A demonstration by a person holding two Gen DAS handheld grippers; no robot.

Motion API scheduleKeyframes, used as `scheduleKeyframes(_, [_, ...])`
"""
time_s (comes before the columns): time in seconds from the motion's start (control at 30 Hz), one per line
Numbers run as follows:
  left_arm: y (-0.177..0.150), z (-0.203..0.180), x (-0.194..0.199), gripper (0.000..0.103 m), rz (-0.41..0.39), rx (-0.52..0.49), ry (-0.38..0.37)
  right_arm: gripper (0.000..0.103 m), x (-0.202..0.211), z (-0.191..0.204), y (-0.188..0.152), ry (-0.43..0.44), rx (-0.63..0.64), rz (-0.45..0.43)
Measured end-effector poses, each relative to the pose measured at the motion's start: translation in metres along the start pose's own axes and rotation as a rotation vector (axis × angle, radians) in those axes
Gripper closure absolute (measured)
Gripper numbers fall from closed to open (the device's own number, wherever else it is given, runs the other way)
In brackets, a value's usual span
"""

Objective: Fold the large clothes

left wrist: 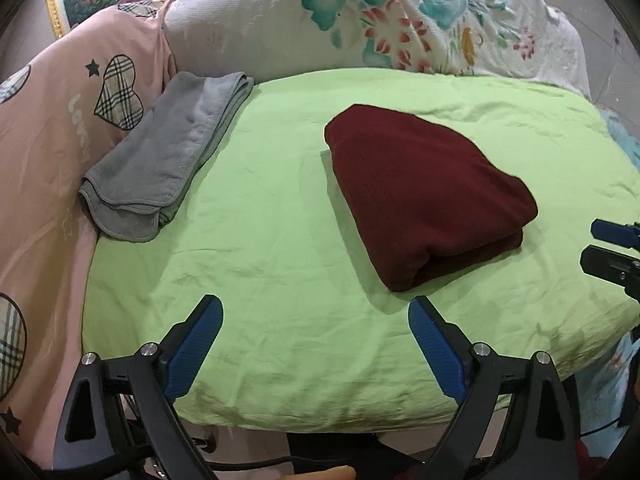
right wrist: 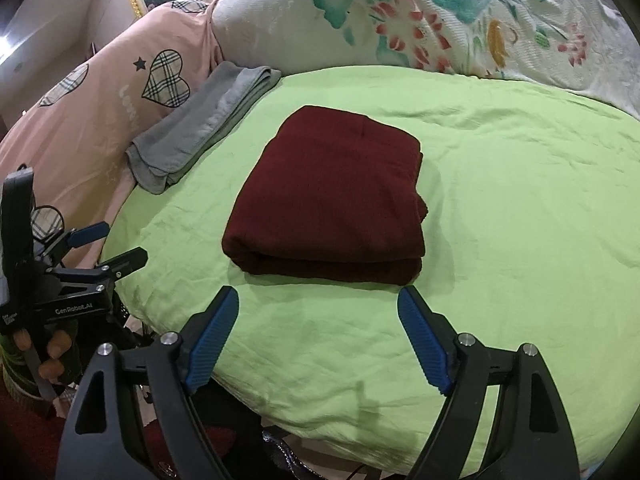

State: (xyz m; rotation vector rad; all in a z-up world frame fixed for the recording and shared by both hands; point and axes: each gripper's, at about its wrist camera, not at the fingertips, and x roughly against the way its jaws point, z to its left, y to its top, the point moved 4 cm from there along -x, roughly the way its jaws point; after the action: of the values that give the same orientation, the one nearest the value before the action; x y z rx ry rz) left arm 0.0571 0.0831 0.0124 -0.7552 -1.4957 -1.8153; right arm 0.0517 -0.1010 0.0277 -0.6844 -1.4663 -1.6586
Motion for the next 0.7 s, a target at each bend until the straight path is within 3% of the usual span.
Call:
scheduleKeyframes(0.3, [-0.007,-0.012,-0.028,0.009,0.057,-0.013,0.018,0.021,-0.027,-0.001,-0.012,0.004,-0.019,0.045])
scheduleKeyframes(0.7, [0.018,-0.010,-0.042,0.009,0.058,0.013,-0.001,0.021,-0.047,0.004,0.003,0.012,0.023,0.069])
